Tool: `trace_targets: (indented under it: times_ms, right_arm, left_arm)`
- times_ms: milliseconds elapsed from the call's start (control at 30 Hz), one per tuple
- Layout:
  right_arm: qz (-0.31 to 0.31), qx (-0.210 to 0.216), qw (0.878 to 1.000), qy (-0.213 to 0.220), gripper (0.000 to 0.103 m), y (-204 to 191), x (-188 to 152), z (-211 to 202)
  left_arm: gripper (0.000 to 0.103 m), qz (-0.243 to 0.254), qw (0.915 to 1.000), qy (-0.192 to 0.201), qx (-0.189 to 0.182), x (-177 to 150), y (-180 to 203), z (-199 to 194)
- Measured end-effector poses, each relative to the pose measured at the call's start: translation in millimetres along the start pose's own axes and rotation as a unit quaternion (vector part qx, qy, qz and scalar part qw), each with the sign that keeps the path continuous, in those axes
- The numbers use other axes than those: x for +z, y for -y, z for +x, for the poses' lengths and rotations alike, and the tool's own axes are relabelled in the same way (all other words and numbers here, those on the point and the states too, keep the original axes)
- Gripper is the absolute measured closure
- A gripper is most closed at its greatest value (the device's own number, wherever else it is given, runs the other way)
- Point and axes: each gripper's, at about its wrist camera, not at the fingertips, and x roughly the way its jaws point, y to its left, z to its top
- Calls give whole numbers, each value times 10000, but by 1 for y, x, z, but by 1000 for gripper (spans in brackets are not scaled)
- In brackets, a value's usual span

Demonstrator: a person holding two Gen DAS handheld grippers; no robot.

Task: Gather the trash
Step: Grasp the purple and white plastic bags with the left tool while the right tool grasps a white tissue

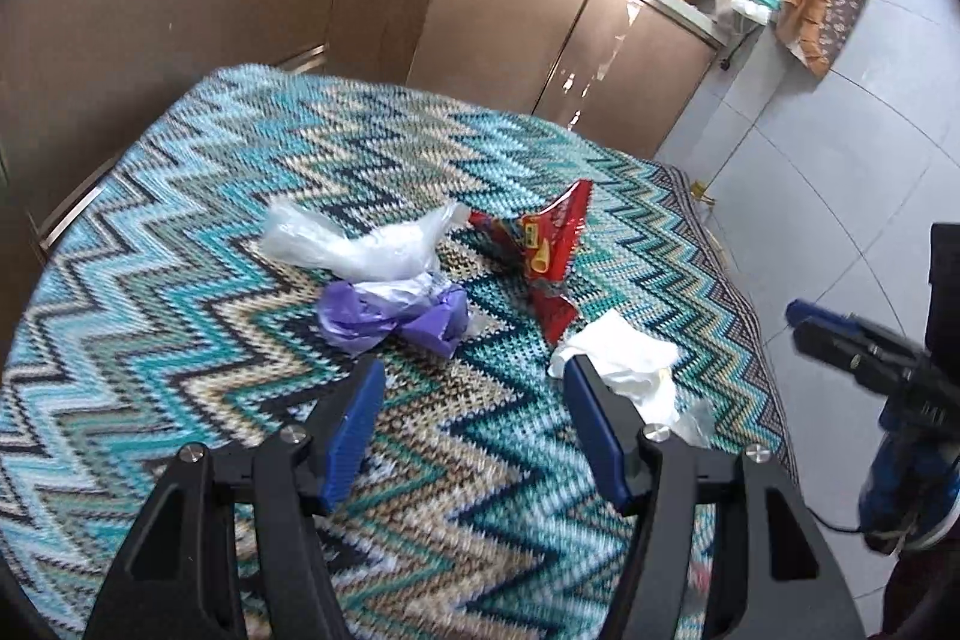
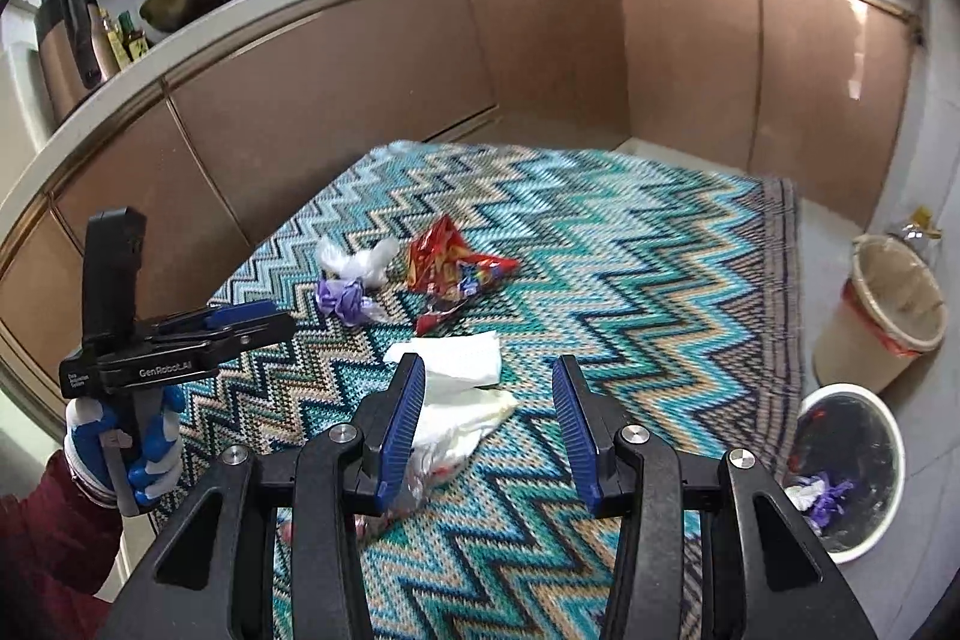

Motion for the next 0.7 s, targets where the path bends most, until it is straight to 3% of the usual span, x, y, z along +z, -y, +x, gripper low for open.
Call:
trace_targets:
  times_ms: [367,600,700]
  right_arm:
    - [87,536,9972,-521,57,10,6,65]
    - [146,801,9942,-703,56,15,6,92]
    - [155,876,9932,-750,56,17,6,99]
  left_arm:
    - [43,-753,9953,-485,358,15,-14,53]
    - [46,-1081,9919,-476,471,20,-20,60]
    - [62,-1229,9900,-439,533,20,-25,59]
